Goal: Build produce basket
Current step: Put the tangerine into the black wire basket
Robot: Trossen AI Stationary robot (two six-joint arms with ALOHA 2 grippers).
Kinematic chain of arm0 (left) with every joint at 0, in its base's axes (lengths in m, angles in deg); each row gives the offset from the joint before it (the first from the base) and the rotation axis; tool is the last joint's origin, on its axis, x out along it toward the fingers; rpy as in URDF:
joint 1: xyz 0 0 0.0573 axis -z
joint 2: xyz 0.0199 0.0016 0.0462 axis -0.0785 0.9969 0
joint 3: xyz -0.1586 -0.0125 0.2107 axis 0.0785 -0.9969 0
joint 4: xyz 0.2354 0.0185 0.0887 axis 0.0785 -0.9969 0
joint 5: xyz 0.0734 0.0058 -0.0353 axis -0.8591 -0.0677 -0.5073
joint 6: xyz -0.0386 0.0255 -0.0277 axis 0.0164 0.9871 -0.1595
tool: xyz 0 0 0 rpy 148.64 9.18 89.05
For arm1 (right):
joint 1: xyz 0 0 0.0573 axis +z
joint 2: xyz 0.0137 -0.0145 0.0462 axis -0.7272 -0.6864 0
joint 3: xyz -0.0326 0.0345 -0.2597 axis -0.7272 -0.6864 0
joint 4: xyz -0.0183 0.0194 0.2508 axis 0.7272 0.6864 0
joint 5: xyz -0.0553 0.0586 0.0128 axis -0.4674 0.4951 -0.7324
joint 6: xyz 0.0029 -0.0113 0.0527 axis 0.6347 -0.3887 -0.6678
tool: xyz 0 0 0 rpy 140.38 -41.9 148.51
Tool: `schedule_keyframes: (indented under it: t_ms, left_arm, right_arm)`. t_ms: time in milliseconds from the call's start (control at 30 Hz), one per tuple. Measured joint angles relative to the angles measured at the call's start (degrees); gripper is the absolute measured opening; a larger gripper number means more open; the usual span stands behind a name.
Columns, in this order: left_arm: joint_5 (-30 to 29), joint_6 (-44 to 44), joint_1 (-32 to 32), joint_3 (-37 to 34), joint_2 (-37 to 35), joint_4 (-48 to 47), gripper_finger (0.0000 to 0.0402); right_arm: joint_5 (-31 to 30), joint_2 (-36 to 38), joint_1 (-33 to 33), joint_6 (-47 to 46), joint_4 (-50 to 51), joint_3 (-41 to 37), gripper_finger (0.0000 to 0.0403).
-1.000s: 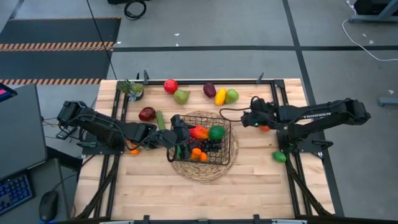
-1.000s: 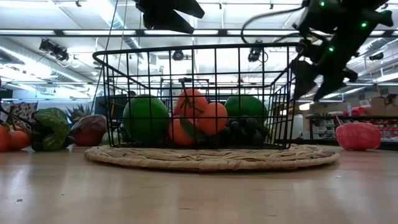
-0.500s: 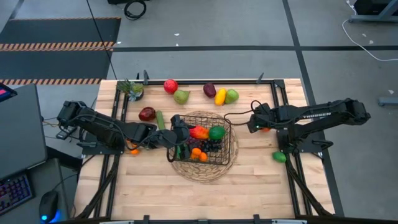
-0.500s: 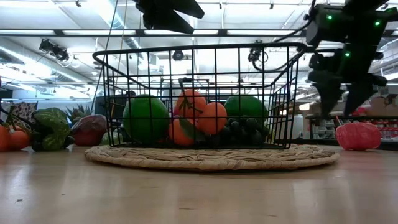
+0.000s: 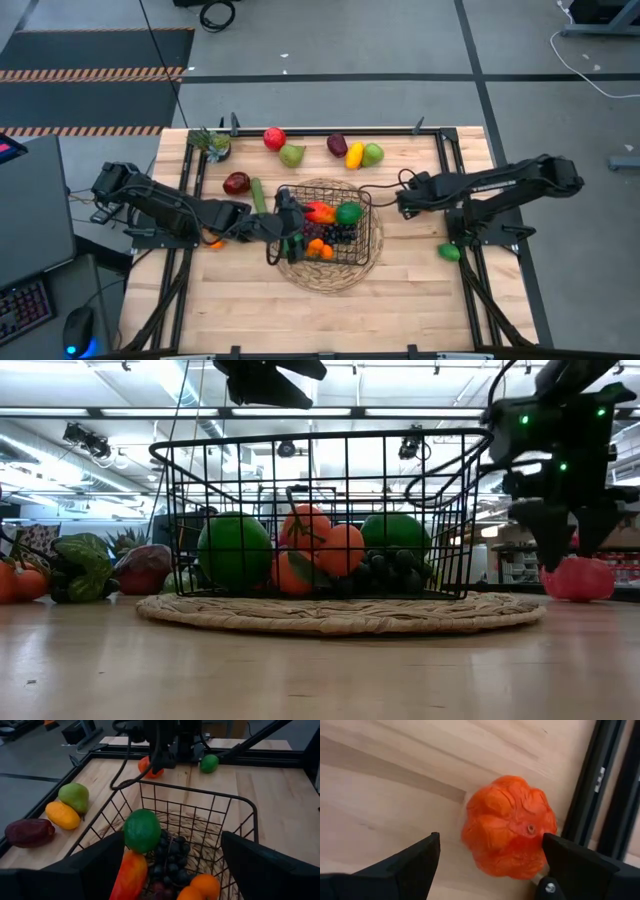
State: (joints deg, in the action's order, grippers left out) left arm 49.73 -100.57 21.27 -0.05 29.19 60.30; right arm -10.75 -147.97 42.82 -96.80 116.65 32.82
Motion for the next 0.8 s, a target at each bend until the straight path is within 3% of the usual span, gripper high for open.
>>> schedule_keyframes:
  t_ms: [267, 567, 800]
  left_arm:
    - [0.0, 0.0, 1.3, 0.0, 0.0, 0.0, 0.0336]
    - [0.0, 0.2, 1.9, 0.0, 0.0, 0.0, 0.0336]
    - [-0.1, 0.0, 3.1, 0.0, 0.0, 0.0, 0.0336]
  right_arm:
    - [-3.8, -6.3, -0.3, -1.6, 0.4, 0.0, 0.0354]
    - [-2.5, -12.3, -1.6, -1.3, -0.4, 0.0, 0.0342]
    - [-2.5, -13.8, -1.2, 0.2, -0.4, 0.0, 0.027]
